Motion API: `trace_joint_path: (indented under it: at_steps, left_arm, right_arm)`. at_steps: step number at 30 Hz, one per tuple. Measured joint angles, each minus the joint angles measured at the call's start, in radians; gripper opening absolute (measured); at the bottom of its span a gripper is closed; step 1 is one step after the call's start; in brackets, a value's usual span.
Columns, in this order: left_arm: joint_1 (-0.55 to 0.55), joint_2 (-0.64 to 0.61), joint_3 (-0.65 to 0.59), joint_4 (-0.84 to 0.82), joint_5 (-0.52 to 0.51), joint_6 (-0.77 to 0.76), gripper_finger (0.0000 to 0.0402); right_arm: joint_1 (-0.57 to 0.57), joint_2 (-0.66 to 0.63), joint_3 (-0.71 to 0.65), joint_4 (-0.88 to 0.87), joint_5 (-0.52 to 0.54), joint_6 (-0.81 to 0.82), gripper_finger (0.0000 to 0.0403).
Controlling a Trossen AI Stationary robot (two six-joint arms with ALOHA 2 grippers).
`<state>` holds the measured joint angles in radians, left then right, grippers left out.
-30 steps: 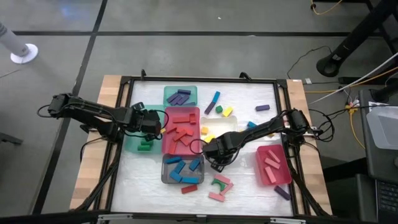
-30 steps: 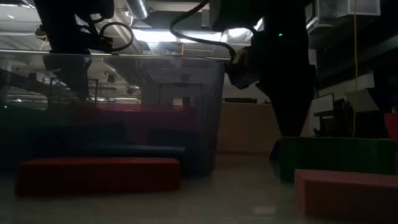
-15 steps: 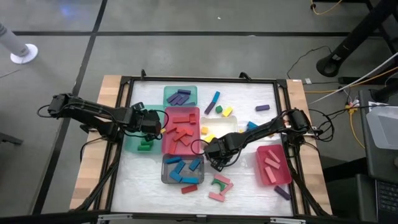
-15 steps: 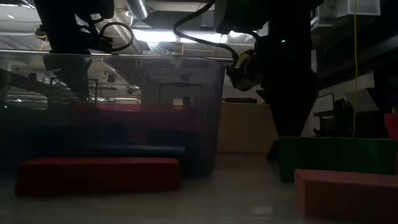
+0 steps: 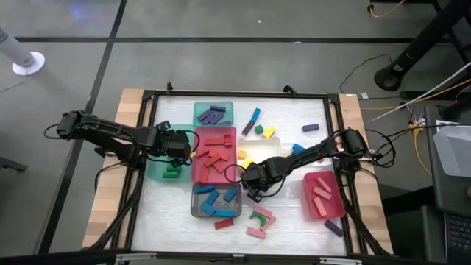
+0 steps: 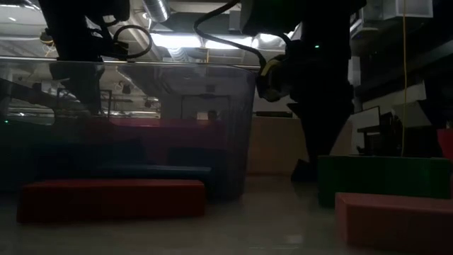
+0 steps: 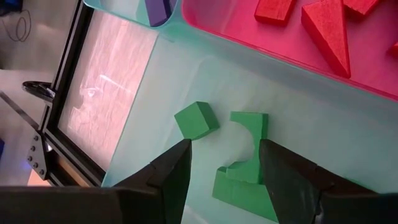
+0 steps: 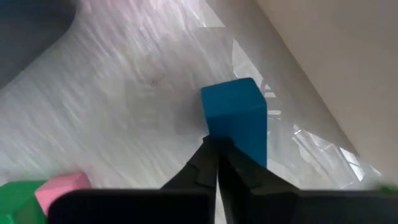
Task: Sort blocks
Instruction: Put the blue block into the black bin
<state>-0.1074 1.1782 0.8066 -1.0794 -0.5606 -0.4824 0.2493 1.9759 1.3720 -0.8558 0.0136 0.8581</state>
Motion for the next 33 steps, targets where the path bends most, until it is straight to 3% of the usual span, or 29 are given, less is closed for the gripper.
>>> trace_joint_path:
  at_steps: [5,8,17,22,29,33]
  left_arm:
    - [0.0,0.0,0.0,0.0,0.0,0.0,0.0175]
    - [0.0,0.0,0.0,0.0,0.0,0.0,0.0175]
    - [0.0,0.0,0.0,0.0,0.0,0.0,0.0175]
    - [0.0,0.0,0.0,0.0,0.0,0.0,0.0175]
    - [0.0,0.0,0.0,0.001,0.0,0.0,0.0175]
    - [0.0,0.0,0.0,0.001,0.0,0.0,0.0175]
  right_arm:
    - [-0.001,0.001,0.0,-0.001,-0.018,0.001,0.0006]
    - [-0.001,0.001,0.0,0.0,-0.039,0.001,0.0026]
    - [-0.001,0.003,0.0,-0.003,-0.102,0.001,0.0164]
    - [-0.009,0.007,-0.003,-0.035,-0.209,0.02,0.0214]
    - [-0.023,0.007,-0.002,-0.195,-0.251,0.059,0.0222]
    - [-0.021,0.007,-0.001,-0.198,-0.251,0.053,0.0215]
